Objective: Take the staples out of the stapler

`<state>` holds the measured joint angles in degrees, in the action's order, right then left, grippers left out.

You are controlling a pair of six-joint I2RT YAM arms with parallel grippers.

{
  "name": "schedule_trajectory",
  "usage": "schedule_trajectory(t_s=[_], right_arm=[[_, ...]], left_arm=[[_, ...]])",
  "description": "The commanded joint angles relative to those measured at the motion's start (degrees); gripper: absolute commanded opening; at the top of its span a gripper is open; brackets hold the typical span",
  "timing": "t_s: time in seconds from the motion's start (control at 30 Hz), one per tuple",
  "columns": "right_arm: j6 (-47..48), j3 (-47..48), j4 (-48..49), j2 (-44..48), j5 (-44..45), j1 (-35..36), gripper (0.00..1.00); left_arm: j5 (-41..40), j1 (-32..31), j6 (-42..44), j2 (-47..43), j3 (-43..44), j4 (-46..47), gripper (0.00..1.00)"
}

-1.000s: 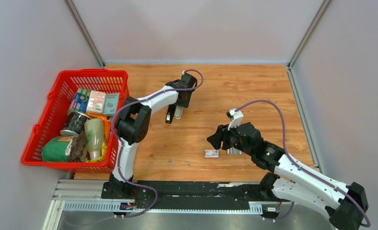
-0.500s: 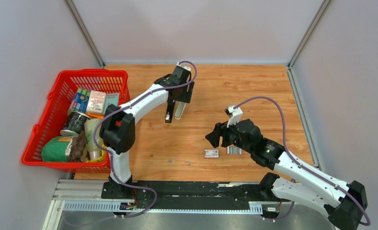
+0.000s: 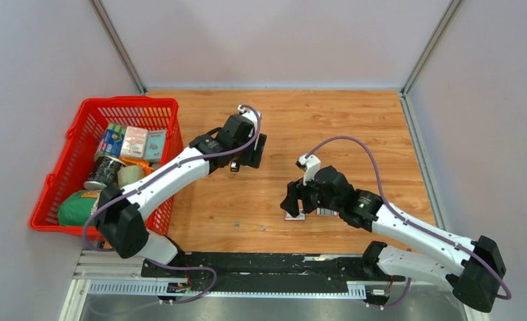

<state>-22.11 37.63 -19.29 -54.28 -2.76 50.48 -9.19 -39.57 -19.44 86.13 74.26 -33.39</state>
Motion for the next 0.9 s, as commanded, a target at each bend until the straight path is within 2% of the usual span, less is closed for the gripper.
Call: schedule_trajectory(t_s=[0.0, 0.13, 0.23, 0.4, 0.47, 0.63, 0.87], right_arm=[[3.65, 4.29, 0.13, -3.45, -4.79, 4.61, 0.70], [6.46, 6.49, 0.13, -9.68, -1.20, 13.13, 0.70], [6.82, 7.81, 0.92, -13.82, 0.56, 16.22, 0.71], [5.50, 8.34, 2.93, -19.10, 2.76, 17.90, 0.70], [4.54, 8.51, 3.99, -21.03, 6.27, 17.99, 0.70], [4.79, 10.79, 4.70, -27.27, 7.07, 18.86, 0.68], [5.58, 12.56, 2.07, -33.51, 12.16, 21.76, 0.58]], left_arm=[[2.33, -1.12, -2.44, -9.02, -5.42, 0.69, 0.76], [3.74, -1.21, -3.06, -14.39, -8.16, -1.50, 0.75], [3.39, -1.21, -2.44, -17.13, -8.69, -4.22, 0.75], [2.16, -1.21, -1.39, -23.01, -9.92, -6.95, 0.75], [1.46, -1.21, -1.21, -25.30, -10.71, -7.48, 0.75], [1.37, -1.21, -0.69, -29.08, -11.86, -8.80, 0.75], [0.84, -1.21, 0.54, -30.84, -12.65, -10.03, 0.75]])
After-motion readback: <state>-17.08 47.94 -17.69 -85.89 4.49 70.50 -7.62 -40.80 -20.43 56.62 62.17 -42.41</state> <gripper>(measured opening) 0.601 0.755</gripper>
